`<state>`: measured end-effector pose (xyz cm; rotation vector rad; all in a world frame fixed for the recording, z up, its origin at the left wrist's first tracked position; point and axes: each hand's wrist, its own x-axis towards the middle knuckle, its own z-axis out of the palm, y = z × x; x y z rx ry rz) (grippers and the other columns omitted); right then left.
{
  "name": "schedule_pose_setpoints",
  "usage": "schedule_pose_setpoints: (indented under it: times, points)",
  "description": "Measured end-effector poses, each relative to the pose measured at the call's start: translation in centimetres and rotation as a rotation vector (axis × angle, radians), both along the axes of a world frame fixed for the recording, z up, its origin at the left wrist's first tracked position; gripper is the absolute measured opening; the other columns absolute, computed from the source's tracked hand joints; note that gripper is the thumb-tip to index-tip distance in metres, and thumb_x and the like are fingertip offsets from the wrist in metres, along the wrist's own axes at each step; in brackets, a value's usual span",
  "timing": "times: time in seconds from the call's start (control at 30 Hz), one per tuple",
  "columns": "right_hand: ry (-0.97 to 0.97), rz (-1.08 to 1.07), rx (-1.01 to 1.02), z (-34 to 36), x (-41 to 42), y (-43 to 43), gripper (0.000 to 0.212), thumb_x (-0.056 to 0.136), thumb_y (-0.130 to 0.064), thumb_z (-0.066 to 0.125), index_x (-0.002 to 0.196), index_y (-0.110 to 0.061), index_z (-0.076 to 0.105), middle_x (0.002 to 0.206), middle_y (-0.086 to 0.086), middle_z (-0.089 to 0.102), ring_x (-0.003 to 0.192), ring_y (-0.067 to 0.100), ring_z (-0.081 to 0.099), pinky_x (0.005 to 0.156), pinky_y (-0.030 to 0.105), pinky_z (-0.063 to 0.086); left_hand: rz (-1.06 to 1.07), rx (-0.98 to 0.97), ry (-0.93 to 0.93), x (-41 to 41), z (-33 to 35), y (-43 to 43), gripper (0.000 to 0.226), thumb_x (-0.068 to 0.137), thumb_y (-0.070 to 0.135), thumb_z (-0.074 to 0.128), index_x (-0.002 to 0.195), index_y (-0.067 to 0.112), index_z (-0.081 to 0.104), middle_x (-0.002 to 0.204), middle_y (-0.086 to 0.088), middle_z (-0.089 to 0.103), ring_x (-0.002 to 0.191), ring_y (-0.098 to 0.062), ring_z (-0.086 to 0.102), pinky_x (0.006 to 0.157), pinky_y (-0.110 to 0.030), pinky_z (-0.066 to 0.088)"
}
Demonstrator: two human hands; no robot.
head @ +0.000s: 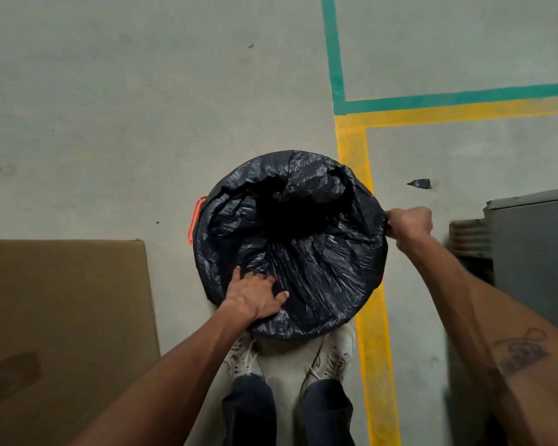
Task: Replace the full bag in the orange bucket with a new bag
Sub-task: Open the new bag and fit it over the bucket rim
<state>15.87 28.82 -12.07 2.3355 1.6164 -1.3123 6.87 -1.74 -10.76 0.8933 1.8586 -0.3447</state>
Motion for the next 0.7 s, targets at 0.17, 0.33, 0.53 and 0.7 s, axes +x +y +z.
schedule_pose_setpoints:
  times: [0.17, 0.33, 0.53, 0.7]
  points:
    - [0.089, 0.395, 0.354, 4.5, -3.5, -2.1, 0.033, 0.081, -0.017, 0.064, 0.113, -0.010, 0.058, 0.113, 0.006, 0.053, 0.096, 0.018, 0.052, 0.086, 0.033, 0.045, 0.021, -0.058, -0.003, 0.2, -0.5, -1.0, 0.071, 0.093, 0.067, 0.024, 0.148, 0.024, 0.037, 0.147, -0.010, 0.049, 0.137, -0.029, 0.042, 0.119, -0.055, 0.007]
    - [0.301, 1.265, 0.426, 6.2, -3.1, -11.1, 0.020, 0.090, -0.014, 0.055, 0.107, -0.007, 0.062, 0.102, 0.012, 0.062, 0.090, 0.027, 0.061, 0.078, 0.036, 0.048, 0.078, -0.035, 0.018, 0.0, -0.2, -0.2, 0.059, 0.096, 0.059, 0.030, 0.135, 0.019, 0.048, 0.132, -0.012, 0.060, 0.125, -0.030, 0.055, 0.111, -0.048, 0.029]
    - [-0.077, 1.837, 0.122, -1.6, -4.5, -15.9, 0.060, 0.089, -0.023, 0.052, 0.145, -0.007, 0.038, 0.152, 0.015, 0.039, 0.140, 0.032, 0.036, 0.117, 0.041, 0.024, 0.194, 0.077, 0.093, -2.1, -2.2, 3.0, 0.031, 0.094, 0.024, 0.047, 0.121, 0.012, 0.058, 0.122, -0.015, 0.065, 0.114, -0.036, 0.062, 0.090, -0.041, 0.050]
    - [-0.281, 1.794, 0.019, -7.0, -5.7, -16.3, 0.060, 0.092, -0.043, 0.052, 0.144, -0.016, 0.038, 0.142, 0.012, 0.050, 0.133, 0.031, 0.043, 0.117, 0.045, 0.018, 0.956, 0.259, -0.142, -4.2, -6.8, 4.3, 0.028, 0.087, 0.006, 0.050, 0.109, 0.010, 0.067, 0.094, -0.015, 0.074, 0.085, -0.029, 0.072, 0.080, -0.039, 0.059]
